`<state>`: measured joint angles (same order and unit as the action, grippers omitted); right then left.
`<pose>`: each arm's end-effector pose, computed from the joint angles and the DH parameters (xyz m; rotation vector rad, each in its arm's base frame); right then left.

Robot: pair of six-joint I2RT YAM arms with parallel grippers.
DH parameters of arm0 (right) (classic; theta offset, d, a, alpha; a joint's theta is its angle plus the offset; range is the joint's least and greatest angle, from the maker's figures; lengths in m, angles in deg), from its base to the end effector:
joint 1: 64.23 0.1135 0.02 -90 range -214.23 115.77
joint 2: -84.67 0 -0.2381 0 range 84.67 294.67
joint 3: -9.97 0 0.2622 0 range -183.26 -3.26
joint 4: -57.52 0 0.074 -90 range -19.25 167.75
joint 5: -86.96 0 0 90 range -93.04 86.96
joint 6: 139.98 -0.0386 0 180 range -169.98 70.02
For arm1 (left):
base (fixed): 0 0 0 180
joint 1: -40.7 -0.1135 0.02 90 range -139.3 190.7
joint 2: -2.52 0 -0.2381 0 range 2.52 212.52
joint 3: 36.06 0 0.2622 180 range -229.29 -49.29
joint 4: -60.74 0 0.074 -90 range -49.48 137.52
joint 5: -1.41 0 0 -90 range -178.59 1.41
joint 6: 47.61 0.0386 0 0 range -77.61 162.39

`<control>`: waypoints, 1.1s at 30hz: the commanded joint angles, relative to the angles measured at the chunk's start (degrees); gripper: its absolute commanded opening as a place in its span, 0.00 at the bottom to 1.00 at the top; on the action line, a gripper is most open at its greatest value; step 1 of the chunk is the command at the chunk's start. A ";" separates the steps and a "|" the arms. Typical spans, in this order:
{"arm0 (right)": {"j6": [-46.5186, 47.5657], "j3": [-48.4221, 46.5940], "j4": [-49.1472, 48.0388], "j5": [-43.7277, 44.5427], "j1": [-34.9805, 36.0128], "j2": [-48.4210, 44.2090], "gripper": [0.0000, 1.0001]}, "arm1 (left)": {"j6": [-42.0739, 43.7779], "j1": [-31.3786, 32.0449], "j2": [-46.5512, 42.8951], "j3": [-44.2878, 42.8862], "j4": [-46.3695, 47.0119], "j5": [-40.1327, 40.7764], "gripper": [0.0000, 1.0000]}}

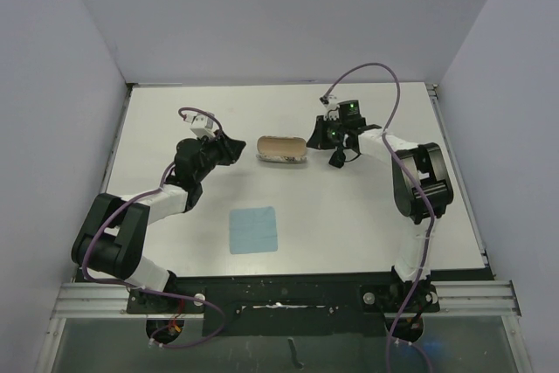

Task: Organize the sunglasses
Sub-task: Adjust the sunglasses case at the center of the board.

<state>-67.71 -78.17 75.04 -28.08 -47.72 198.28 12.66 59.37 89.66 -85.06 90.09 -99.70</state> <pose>0.4093 0.1384 0.1446 -0.2028 2.3627 0.8031 0.3054 -0.1111 0.1723 -0.0238 1.7866 -0.7837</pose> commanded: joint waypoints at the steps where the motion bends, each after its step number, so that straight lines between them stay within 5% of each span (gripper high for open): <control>1: 1.11 -3.58 -1.15 -0.45 -0.28 1.02 0.00 | 0.38 0.18 -0.57 -1.67 1.20 -0.53 0.27; 33: 1.39 -6.11 -0.71 -1.04 -0.05 3.21 0.00 | 0.71 0.14 -0.99 -1.41 0.85 -0.52 0.27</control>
<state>-66.88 -81.93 75.66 -28.56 -47.74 202.67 12.79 59.37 89.66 -85.06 89.69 -99.68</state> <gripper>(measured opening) 0.028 0.268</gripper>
